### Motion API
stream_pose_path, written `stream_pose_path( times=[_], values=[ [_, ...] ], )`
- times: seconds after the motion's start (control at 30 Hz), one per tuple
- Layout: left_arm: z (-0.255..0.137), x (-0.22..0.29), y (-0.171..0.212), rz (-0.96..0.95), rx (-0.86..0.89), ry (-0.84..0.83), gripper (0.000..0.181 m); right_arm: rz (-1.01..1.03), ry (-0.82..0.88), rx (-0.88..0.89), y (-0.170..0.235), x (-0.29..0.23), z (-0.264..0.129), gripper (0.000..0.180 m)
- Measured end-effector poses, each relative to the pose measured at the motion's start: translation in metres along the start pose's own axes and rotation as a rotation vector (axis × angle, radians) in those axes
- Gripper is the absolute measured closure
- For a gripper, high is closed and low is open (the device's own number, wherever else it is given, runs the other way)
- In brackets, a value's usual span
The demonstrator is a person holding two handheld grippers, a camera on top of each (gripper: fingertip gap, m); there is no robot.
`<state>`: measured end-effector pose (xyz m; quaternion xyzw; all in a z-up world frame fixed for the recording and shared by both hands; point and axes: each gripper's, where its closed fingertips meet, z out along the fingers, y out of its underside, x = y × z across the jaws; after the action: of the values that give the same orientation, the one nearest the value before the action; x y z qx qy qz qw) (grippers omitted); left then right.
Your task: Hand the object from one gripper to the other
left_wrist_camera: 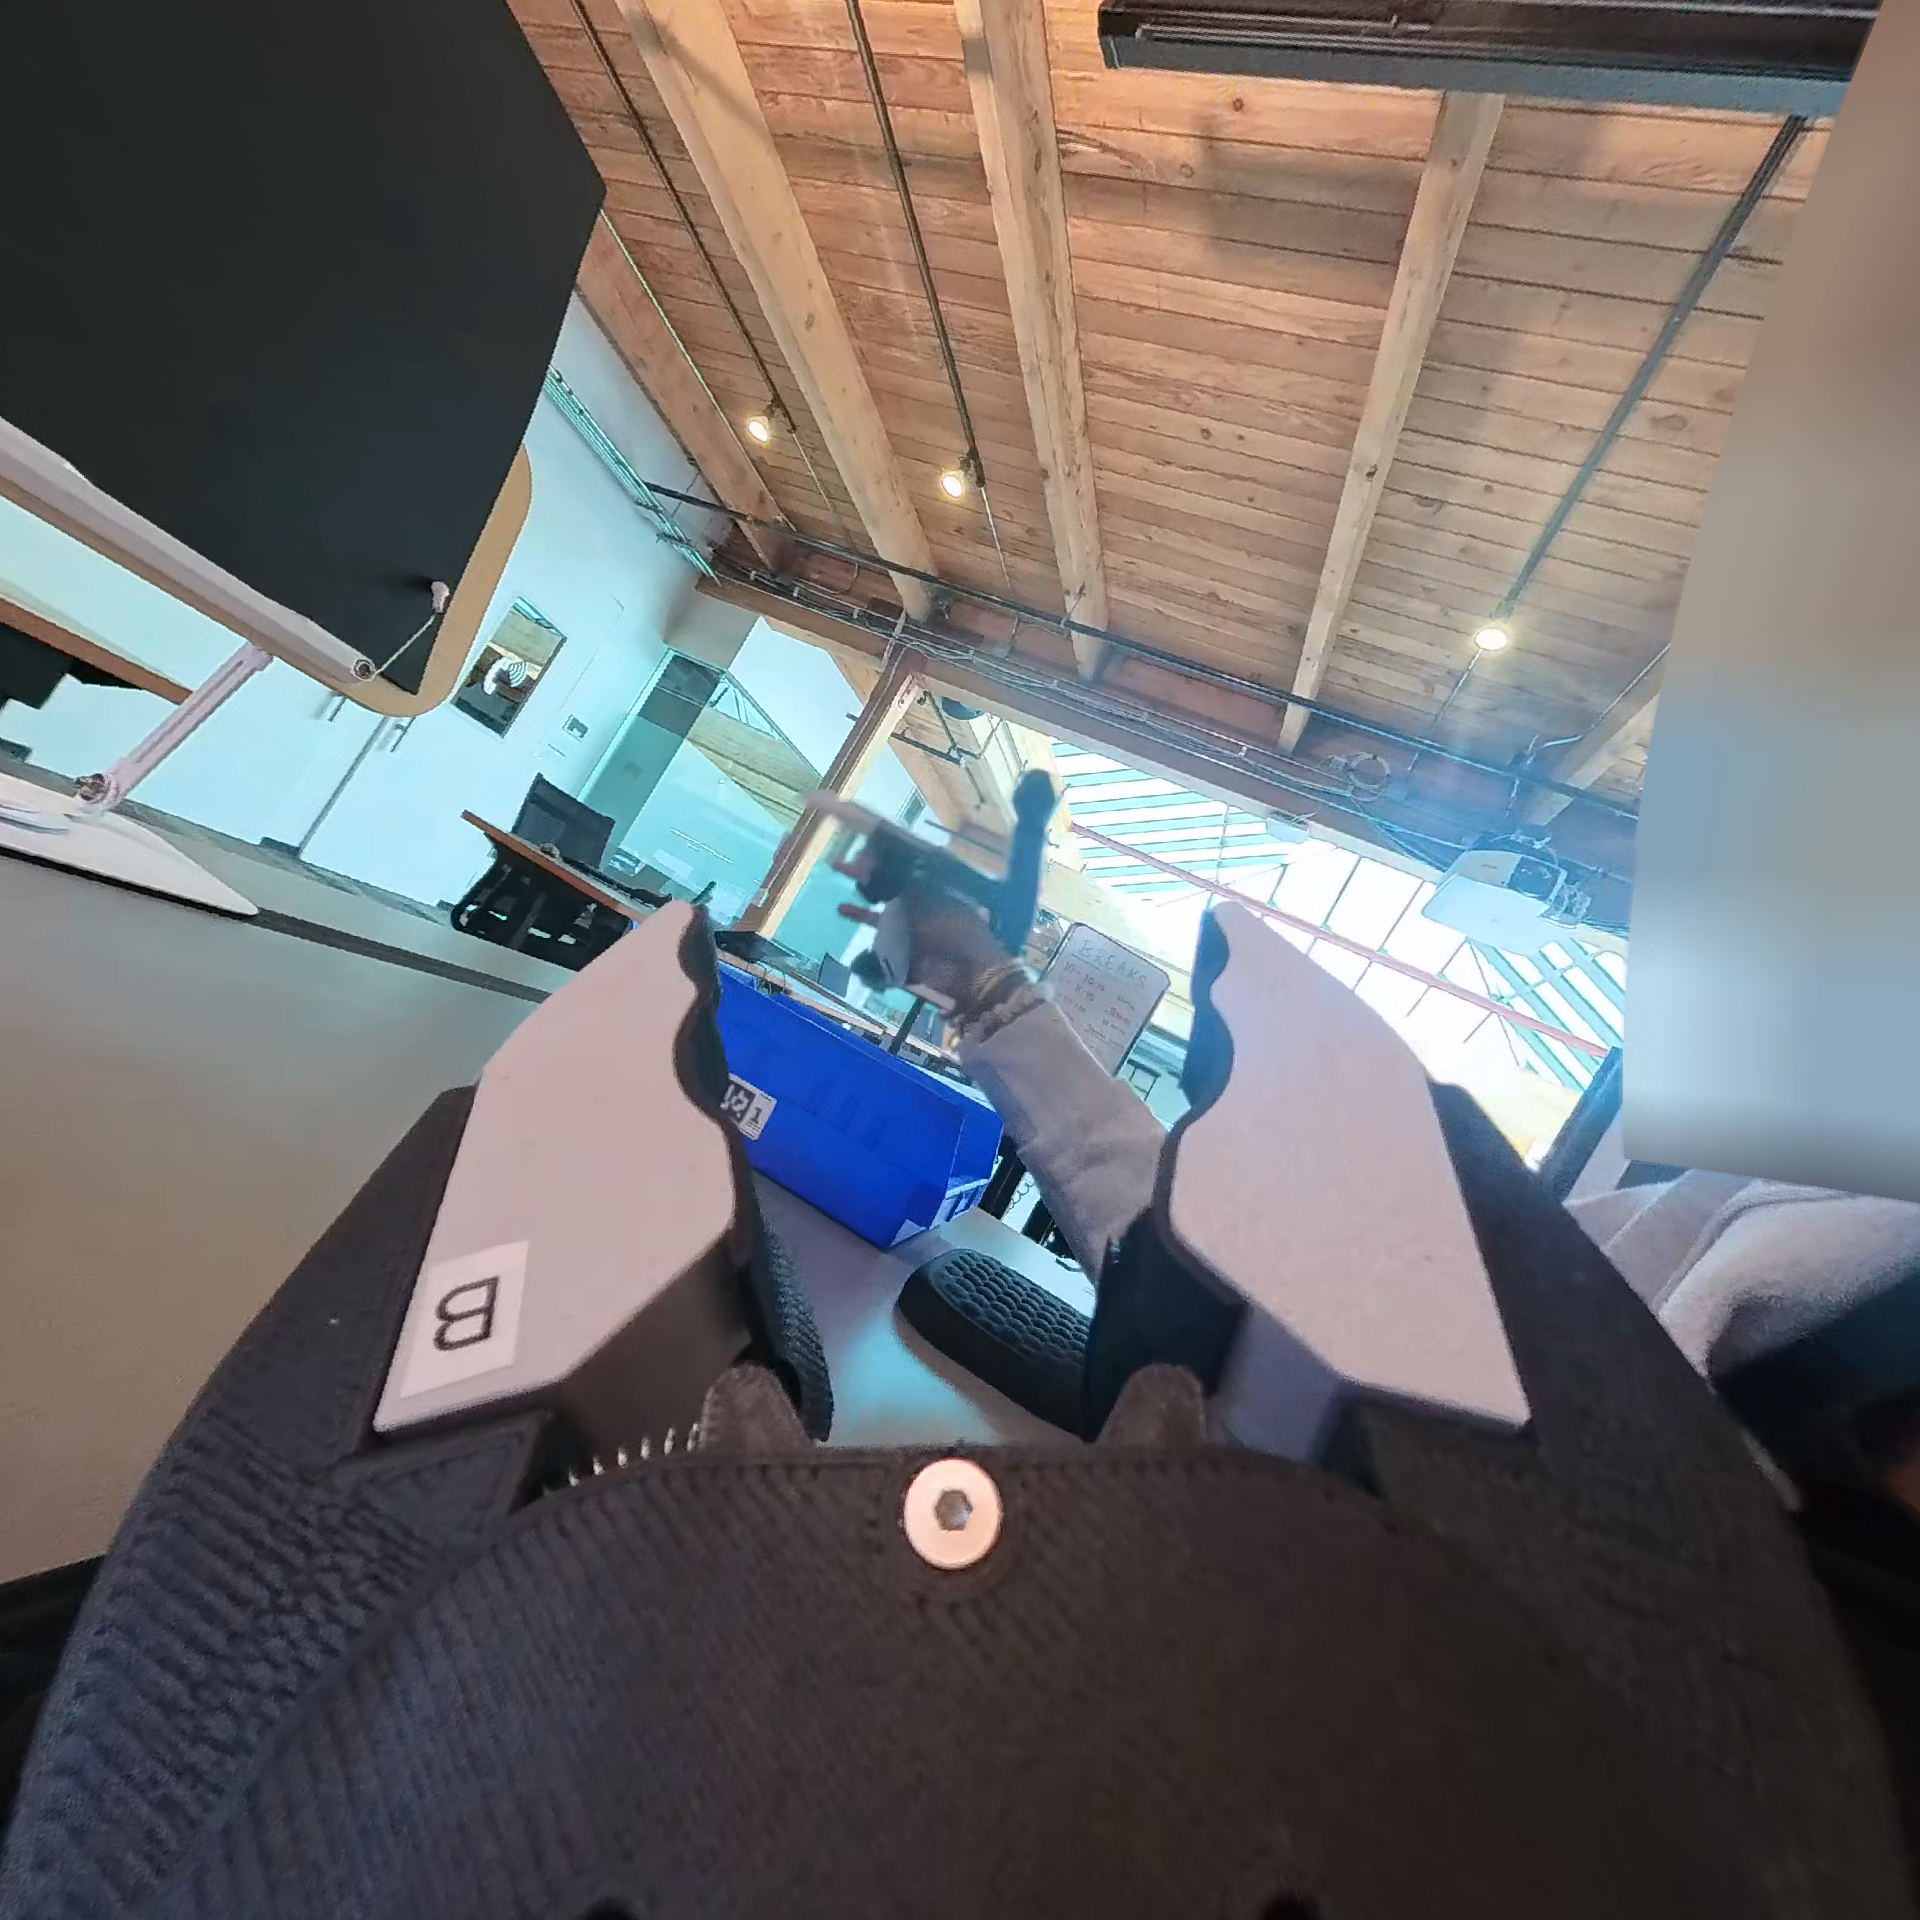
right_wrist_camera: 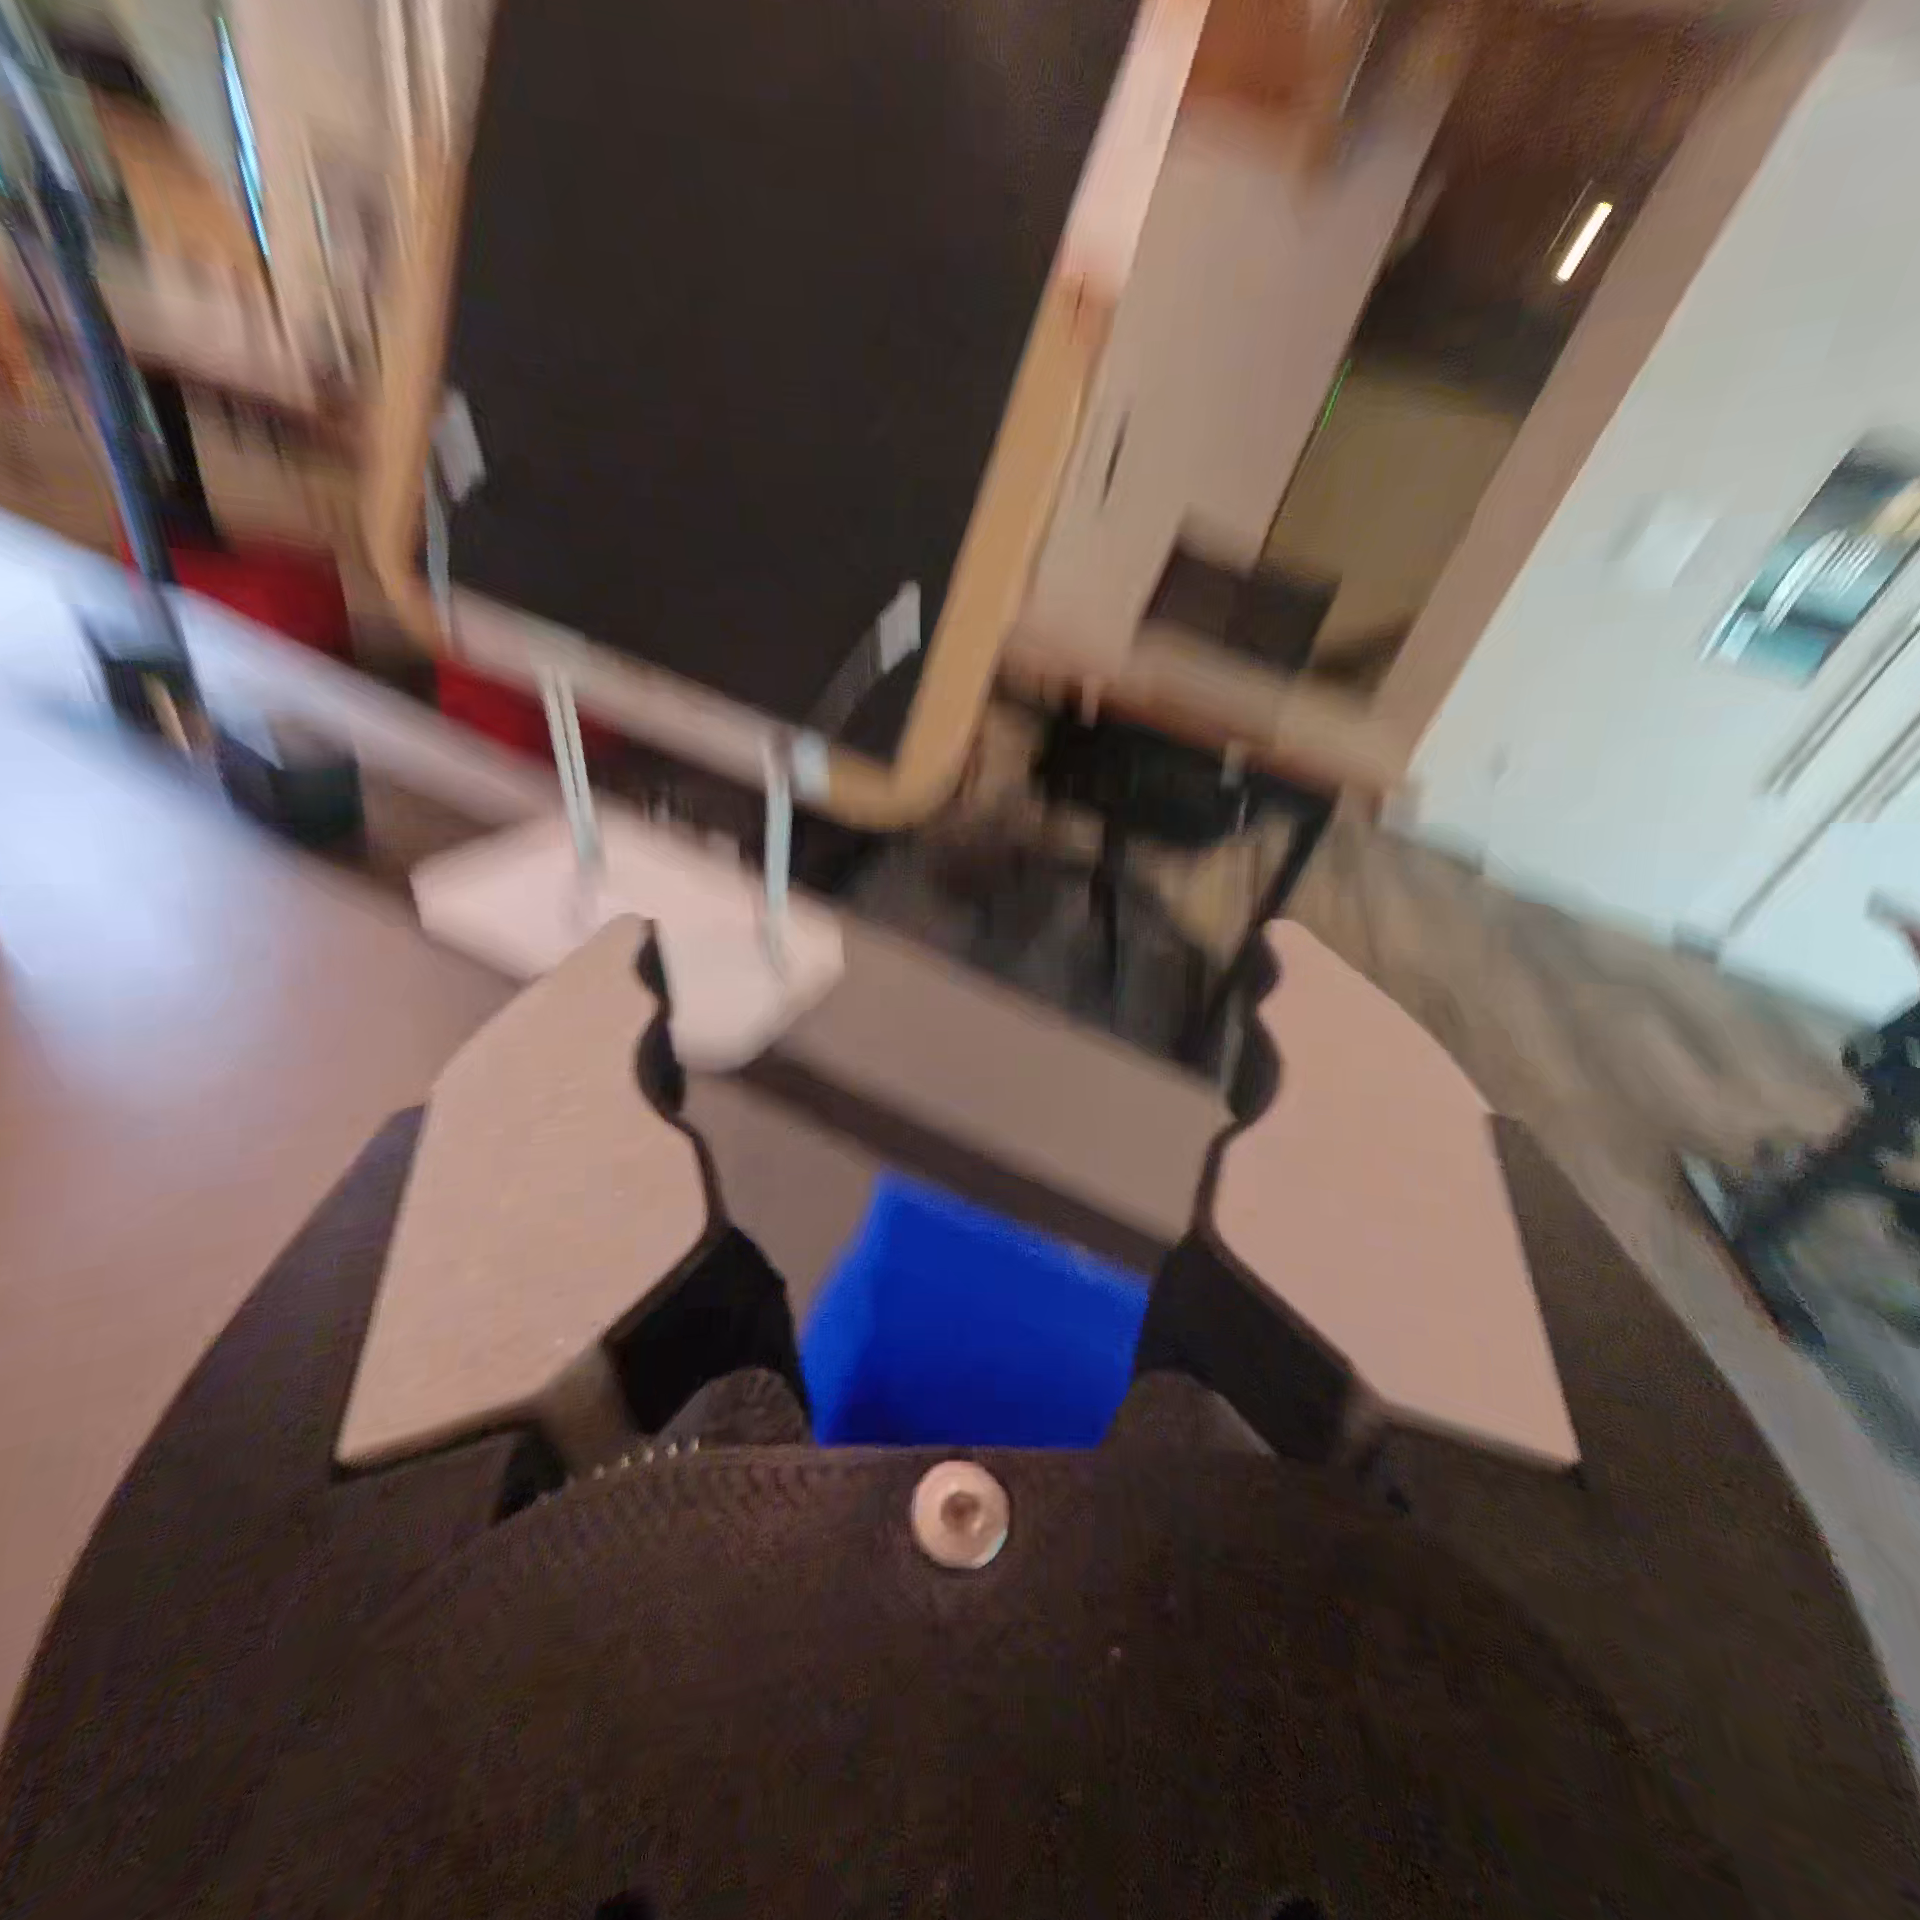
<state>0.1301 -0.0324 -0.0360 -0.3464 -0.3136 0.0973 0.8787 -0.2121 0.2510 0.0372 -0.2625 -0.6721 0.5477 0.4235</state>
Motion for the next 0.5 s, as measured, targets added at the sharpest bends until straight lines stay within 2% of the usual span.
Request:
stream_pose_path(
  times=[0.03, 0.1, 0.17, 0.23, 0.3, 0.4, 0.43, 0.5],
  values=[
    [0.0, 0.0, 0.001, 0.004, -0.004, -0.001, 0.095, 0.044, 0.025, 0.176, -0.031, -0.006, -0.014, 0.066],
    [0.001, 0.001, 0.001, 0.012, -0.009, -0.003, 0.095, 0.156, 0.021, 0.508, -0.086, -0.027, -0.054, 0.061],
    [0.002, 0.002, 0.002, 0.022, -0.014, -0.006, 0.095, 0.26, -0.021, 0.841, -0.123, -0.056, -0.107, 0.07],
    [0.003, 0.002, -0.001, 0.04, -0.006, -0.023, 0.096, 0.287, -0.093, 1.087, -0.131, -0.095, -0.153, 0.081],
    [0.0, 0.004, -0.022, 0.151, 0.062, -0.08, 0.107, 0.264, -0.214, 1.107, -0.113, -0.147, -0.163, 0.07],
    [-0.013, 0.019, -0.082, 0.461, 0.192, -0.161, 0.113, 0.183, -0.386, 0.956, -0.064, -0.22, -0.142, 0.064],
    [-0.017, 0.018, -0.096, 0.55, 0.134, -0.214, 0.115, 0.148, -0.437, 0.906, -0.056, -0.238, -0.136, 0.062],
    [-0.027, -0.003, -0.112, 0.657, -0.098, -0.358, 0.114, 0.067, -0.494, 0.877, -0.055, -0.258, -0.133, 0.063]
  ],
)
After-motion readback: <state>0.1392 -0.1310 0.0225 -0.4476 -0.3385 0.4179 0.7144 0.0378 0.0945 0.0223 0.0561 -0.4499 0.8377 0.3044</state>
